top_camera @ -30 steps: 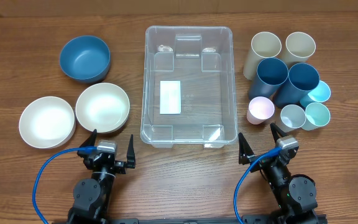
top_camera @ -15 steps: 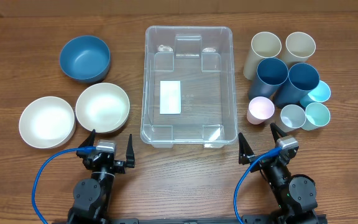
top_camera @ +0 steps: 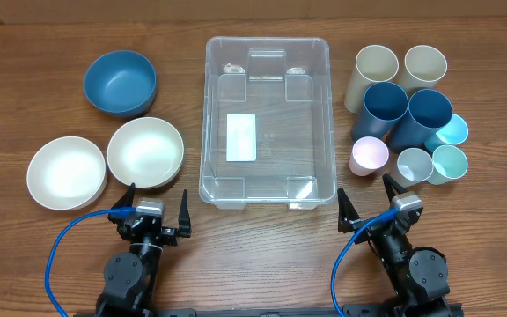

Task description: Pack container

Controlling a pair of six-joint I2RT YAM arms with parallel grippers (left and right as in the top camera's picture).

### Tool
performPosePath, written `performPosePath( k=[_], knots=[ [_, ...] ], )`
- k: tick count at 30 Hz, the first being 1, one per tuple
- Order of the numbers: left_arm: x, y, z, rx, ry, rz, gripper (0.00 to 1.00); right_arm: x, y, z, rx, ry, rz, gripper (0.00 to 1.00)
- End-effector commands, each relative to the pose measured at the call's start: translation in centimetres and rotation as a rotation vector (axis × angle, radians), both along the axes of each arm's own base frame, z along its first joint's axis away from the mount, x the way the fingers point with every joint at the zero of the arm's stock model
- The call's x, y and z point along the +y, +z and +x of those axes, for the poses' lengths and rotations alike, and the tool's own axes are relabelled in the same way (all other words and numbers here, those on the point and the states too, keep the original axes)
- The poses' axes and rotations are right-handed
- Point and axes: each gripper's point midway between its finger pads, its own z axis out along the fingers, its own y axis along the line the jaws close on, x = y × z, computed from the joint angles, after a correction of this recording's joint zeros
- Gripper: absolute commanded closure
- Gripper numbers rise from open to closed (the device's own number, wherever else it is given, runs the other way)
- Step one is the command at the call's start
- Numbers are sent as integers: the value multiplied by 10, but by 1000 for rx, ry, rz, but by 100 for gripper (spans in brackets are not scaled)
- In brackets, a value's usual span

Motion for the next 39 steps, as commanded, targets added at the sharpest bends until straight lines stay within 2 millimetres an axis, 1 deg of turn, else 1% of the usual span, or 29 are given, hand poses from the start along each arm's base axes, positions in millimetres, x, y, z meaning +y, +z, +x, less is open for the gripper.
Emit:
performPosePath(
  k=[1,19,22,24,27,28,29,31,34,36,39],
  knots=[
    [1,-1,0,-2,5,21,0,-2,-2,1,-1,-12,1,0],
    [1,-1,0,-5,-1,50,0,-2,-2,1,-1,-12,1,0],
    [-5,-1,0,-4,-30,43,0,-2,-2,1,2,-11,12,0],
    [-7,-1,-1,-4,-44,41,0,4,-2,-1,17,24,60,0],
    [-23,0,-4,-5,-139,27,0,8,-1,-3,45,47,140,0],
    [-32,2,-7,-8,-191,14,0,10,0,-4,56,62,154,0],
    [-36,6,-8,-11,-216,-8,0,12,-1,-5,68,70,157,0],
    [-40,15,-10,-19,-233,-50,0,12,-3,-7,96,70,148,0],
    [-38,29,-12,-32,-228,-58,0,7,-9,-9,147,45,131,0],
    [-37,45,-15,-38,-225,-64,0,1,-16,-10,194,8,116,0],
    [-28,64,-20,-24,-177,-83,0,-7,-20,-13,245,-37,98,0]
  ],
)
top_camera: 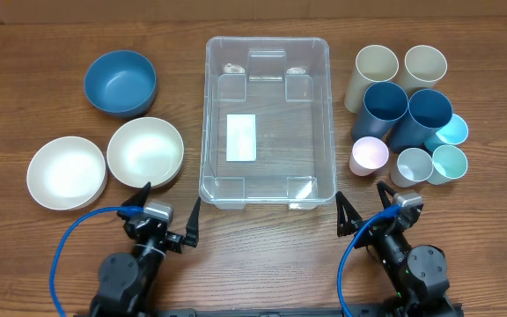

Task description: Pack container

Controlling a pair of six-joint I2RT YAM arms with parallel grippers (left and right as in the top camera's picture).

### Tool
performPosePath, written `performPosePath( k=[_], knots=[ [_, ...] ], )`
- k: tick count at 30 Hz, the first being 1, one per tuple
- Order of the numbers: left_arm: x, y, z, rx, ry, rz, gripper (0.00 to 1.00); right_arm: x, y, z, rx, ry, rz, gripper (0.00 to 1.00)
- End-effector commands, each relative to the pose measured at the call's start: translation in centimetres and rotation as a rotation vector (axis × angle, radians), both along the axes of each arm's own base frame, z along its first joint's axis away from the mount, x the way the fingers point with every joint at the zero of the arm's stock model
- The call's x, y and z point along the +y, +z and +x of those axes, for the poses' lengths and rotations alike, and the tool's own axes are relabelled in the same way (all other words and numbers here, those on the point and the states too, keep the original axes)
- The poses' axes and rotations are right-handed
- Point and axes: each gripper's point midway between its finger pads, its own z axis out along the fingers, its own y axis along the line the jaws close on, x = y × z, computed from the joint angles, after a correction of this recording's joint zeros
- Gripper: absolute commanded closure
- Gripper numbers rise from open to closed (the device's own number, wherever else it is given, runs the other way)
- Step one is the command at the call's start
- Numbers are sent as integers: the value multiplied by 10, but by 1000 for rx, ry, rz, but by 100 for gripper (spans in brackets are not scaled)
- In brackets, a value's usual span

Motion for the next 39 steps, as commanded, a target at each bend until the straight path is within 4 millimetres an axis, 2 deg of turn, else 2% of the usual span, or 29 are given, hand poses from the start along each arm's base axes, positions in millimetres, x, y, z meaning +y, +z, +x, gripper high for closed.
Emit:
performPosePath(
  k=[1,4,7,14,16,21,28,31,33,39],
  knots=[
    [5,51,-9,-44,22,-60,0,-11,3,-5,67,-53,-12,0],
    [13,62,-11,13,70,-62,0,-14,10,-6,84,-66,-21,0],
    [13,73,-7,79,78,-43,0,-16,22,-6,102,-80,-29,0],
    [5,89,23,300,79,53,0,-15,49,2,203,-86,-58,0],
    [1,92,38,406,69,115,0,-19,55,12,293,-128,-38,0],
    [-6,107,64,521,42,211,0,-27,68,34,412,-153,-19,0],
    [-3,129,91,606,46,268,0,-61,83,71,539,-216,92,0],
    [2,131,96,608,53,284,0,-71,86,81,561,-202,168,0],
    [2,131,96,597,29,329,0,-80,81,81,587,-212,208,0],
    [-12,116,74,694,-80,302,0,-103,61,71,686,-285,272,0]
  ],
)
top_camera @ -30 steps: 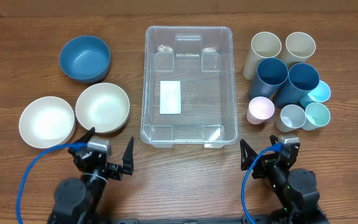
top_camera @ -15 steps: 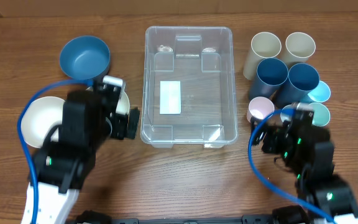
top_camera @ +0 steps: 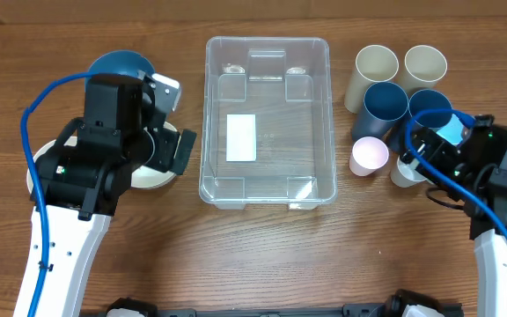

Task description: Pack container

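Observation:
The clear plastic container (top_camera: 268,192) stands empty in the middle of the table. On its left my left gripper (top_camera: 167,148) hangs over the near white bowl (top_camera: 152,176), its fingers apart on either side of the bowl's right rim. The arm hides most of that bowl and of the other white bowl (top_camera: 32,176). The blue bowl (top_camera: 120,63) shows behind it. On the right, my right gripper (top_camera: 418,150) is low among the small cups, beside the pink cup (top_camera: 369,156) and a pale cup (top_camera: 403,173). Its fingers are hidden by the wrist.
Two tall cream cups (top_camera: 376,69) and two tall dark blue cups (top_camera: 385,101) stand behind the small ones. A teal cup (top_camera: 451,132) peeks out by the right wrist. Blue cables loop beside both arms.
Both arms have left the front edge. The left gripper now sits over the near white bowl. The right gripper now sits among the small cups at the right.
Both grippers rested open at the table's front edge, pointing at the container, and had only shifted slightly by the second moment. Now each arm reaches out to its own side, left to the bowls, right to the cups. No object has moved.

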Controlling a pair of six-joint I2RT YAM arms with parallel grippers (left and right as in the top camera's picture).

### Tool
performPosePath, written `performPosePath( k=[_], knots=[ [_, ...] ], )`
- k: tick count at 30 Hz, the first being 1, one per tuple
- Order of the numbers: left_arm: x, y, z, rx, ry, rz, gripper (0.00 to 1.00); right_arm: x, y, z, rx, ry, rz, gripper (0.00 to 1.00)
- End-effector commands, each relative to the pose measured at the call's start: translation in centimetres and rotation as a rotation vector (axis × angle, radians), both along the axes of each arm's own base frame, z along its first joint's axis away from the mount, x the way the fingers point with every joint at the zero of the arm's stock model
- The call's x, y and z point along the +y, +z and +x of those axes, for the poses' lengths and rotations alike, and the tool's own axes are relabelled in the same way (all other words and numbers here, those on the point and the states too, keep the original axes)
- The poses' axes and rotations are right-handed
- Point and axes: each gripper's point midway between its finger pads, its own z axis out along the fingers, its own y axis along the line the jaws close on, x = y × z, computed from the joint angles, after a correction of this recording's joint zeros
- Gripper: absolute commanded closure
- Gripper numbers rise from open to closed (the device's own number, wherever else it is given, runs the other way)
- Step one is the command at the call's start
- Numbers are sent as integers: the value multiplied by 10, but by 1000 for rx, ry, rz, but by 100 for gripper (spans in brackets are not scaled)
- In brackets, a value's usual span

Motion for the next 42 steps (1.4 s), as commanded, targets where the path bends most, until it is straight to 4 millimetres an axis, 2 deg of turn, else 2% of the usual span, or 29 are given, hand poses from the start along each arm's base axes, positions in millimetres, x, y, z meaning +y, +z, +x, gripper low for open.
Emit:
performPosePath(
  k=[1,2,5,7,11,16,18,21,29,34,38,42],
  knots=[
    [-12,3,-7,26,-67,-45,0,-1,7,0,-3,2,40,0],
    [-8,3,-5,26,-34,-46,0,-2,3,-1,13,-2,45,0],
    [22,-5,6,53,270,-108,0,-2,-7,-2,58,-4,62,0],
    [29,-18,11,104,319,-130,0,-2,-16,-2,95,-4,76,0],
    [43,-71,21,293,382,-91,0,-2,-35,-2,174,-6,103,0],
    [43,-134,27,499,433,-50,0,-2,-50,-1,227,-7,122,0],
    [43,-153,29,556,445,-41,0,-2,-51,-1,233,-7,123,0],
    [49,-169,28,608,479,-35,3,-2,-51,-2,238,-7,125,0],
    [81,-172,35,608,530,-124,0,-2,-52,-2,238,-7,125,0],
    [109,-171,40,582,557,-167,0,-4,-53,-3,243,-15,114,0],
    [112,-170,42,572,523,-184,3,-4,-53,-3,243,-15,112,0],
    [93,-169,43,584,473,-219,7,-5,-53,-3,244,-16,111,0]
  ],
)
